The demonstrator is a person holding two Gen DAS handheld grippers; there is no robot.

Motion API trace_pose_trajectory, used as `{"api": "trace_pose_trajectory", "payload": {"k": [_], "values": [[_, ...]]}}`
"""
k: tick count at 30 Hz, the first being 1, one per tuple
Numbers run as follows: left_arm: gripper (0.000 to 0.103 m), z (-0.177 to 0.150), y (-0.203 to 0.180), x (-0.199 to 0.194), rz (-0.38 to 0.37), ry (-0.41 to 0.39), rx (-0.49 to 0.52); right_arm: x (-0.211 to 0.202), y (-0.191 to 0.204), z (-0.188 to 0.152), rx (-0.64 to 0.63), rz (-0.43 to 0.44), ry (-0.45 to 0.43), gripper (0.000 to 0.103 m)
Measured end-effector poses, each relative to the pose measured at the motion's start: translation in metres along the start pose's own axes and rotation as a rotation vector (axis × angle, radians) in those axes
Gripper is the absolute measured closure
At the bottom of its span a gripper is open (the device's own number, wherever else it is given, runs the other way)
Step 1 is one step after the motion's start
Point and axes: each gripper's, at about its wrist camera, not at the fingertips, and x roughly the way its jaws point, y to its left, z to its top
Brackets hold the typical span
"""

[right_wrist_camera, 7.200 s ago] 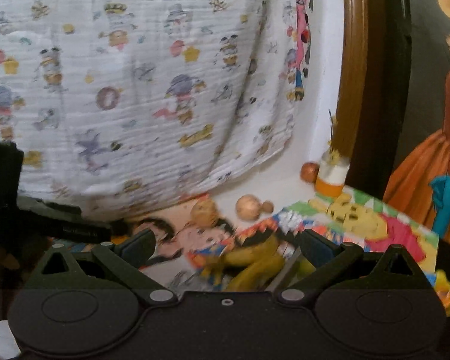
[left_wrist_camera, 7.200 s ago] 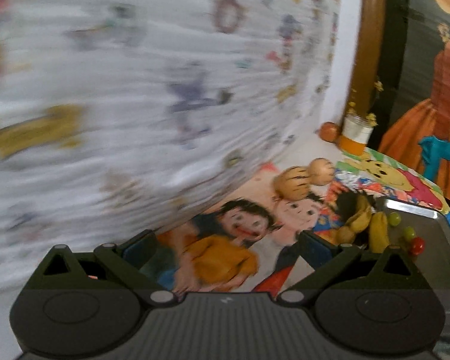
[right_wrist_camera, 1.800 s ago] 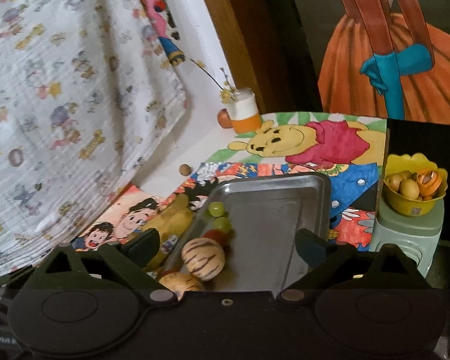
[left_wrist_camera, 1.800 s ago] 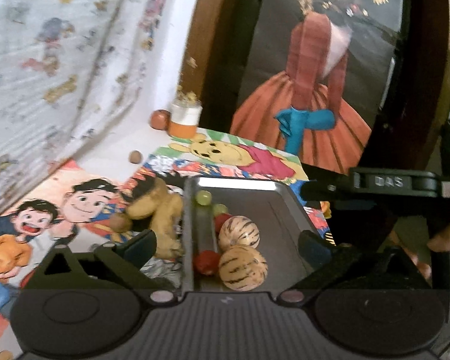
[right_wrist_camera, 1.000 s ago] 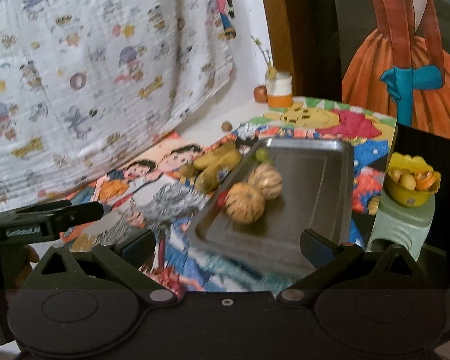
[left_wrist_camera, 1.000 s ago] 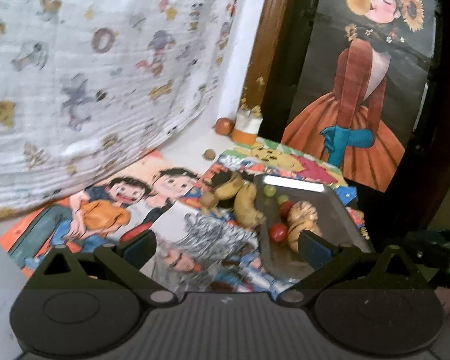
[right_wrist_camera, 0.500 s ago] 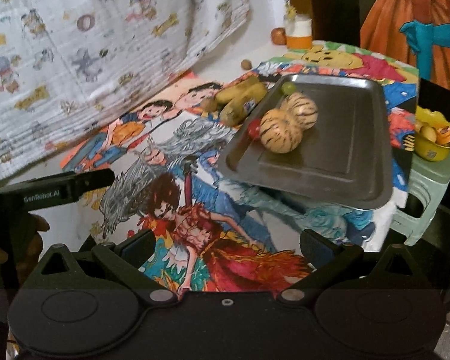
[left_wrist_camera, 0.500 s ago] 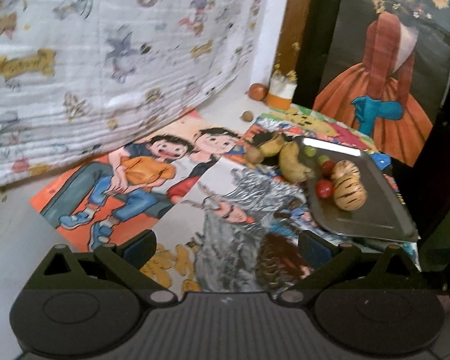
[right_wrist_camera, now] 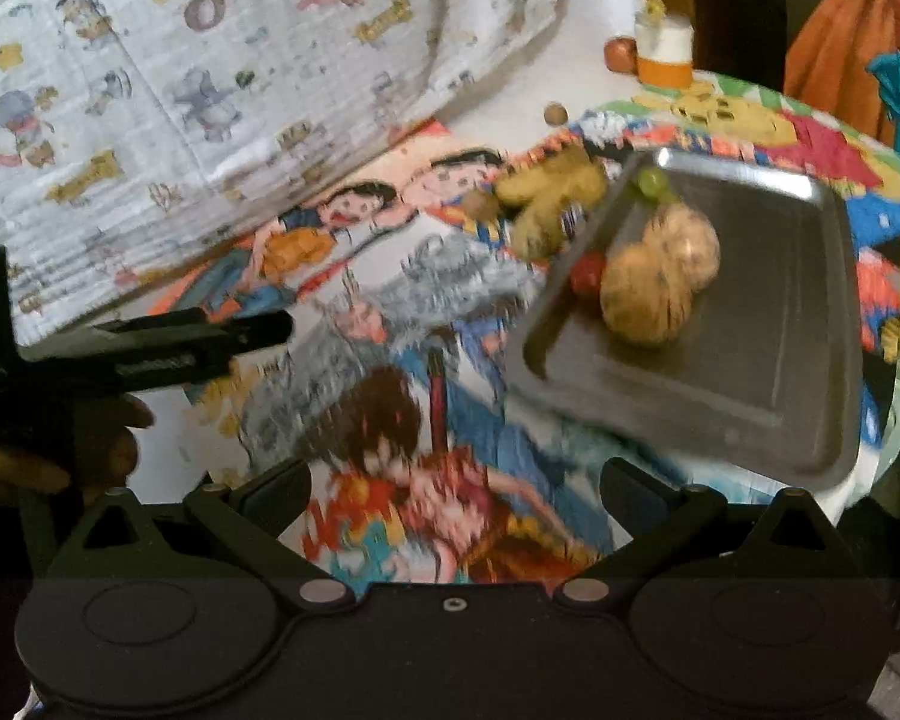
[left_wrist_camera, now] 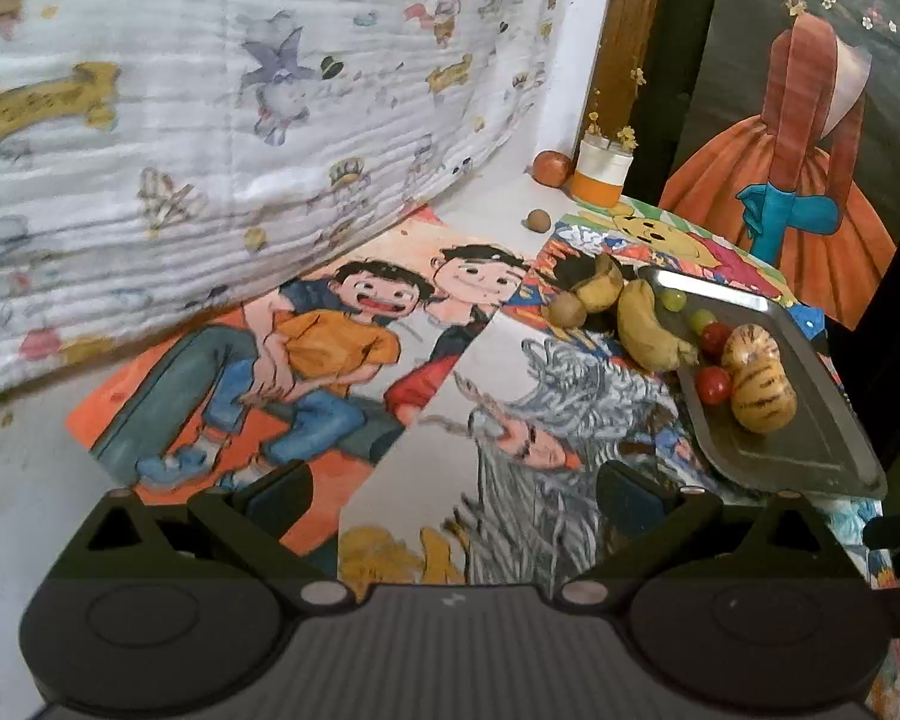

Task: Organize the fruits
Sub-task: 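Lift both open tools from the tray and move toward the bananas, then close the right tool on a yellow banana while the left tool reaches a small brown kiwi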

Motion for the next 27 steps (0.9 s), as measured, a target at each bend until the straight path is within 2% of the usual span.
{"api": "trace_pose_trajectory", "payload": {"k": [7,13,17,20,24,27], "values": [[0.0,0.028,-0.004,0.02,-0.04,-0.047,0.058,-0.005,0.0,0.066,-0.085,-0.054,-0.063,0.001],[0.0,0.047,-0.005,0.041,-0.069,-0.076,0.121,0.009,-0.013,0.136,-0.068,-0.064,-0.086,0.001],[0.0,0.059,-0.009,0.06,-0.114,-0.077,0.139,0.037,-0.021,0.184,-0.007,-0.021,-0.062,0.001],[0.0,0.064,-0.015,0.078,-0.144,-0.066,0.128,0.066,-0.031,0.208,0.013,0.003,-0.025,0.001],[0.001,0.068,-0.024,0.105,-0.16,-0.052,0.139,0.107,-0.042,0.22,0.025,0.02,0.045,0.001],[0.006,0.07,-0.03,0.121,-0.174,-0.034,0.156,0.135,-0.053,0.222,0.047,0.025,0.08,0.001]]}}
